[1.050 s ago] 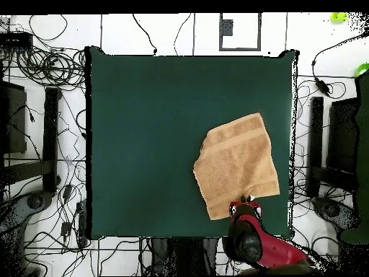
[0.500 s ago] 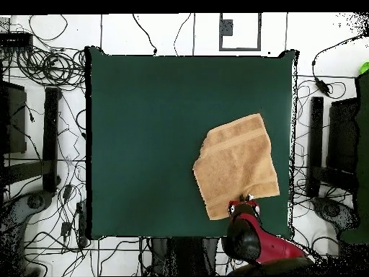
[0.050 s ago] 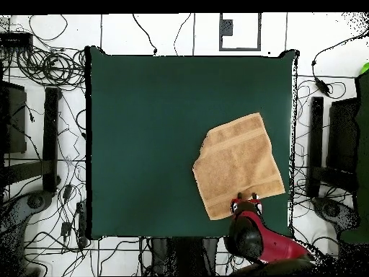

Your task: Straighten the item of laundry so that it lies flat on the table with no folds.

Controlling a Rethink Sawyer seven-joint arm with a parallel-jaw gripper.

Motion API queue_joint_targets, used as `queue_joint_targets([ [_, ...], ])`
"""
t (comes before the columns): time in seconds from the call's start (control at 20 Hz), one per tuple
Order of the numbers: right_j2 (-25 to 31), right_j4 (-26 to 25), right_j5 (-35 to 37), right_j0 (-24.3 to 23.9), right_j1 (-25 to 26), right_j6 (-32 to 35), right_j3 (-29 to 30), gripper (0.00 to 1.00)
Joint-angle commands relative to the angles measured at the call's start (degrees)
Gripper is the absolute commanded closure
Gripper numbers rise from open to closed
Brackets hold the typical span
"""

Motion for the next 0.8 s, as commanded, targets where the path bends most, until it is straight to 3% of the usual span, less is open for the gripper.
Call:
queue_joint_targets([
  [0.05, 9.1, 3.8, 5.1, 4.8, 3.8, 11.5, -4.9, 0.00],
  [0.45, 10.3, 4.8, 6.3, 5.7, 5.7, 11.2, -7.6, 0.00],
  [0.55, 8.3, 6.6, 5.6, 8.5, 6.0, 10.9, -9.3, 0.00],
  [0.65, 6.7, 8.8, 8.0, 11.3, 6.8, 10.0, -11.7, 0.00],
  [0.8, 8.9, 9.1, 15.7, 10.9, 6.4, 8.0, -14.0, 0.00],
])
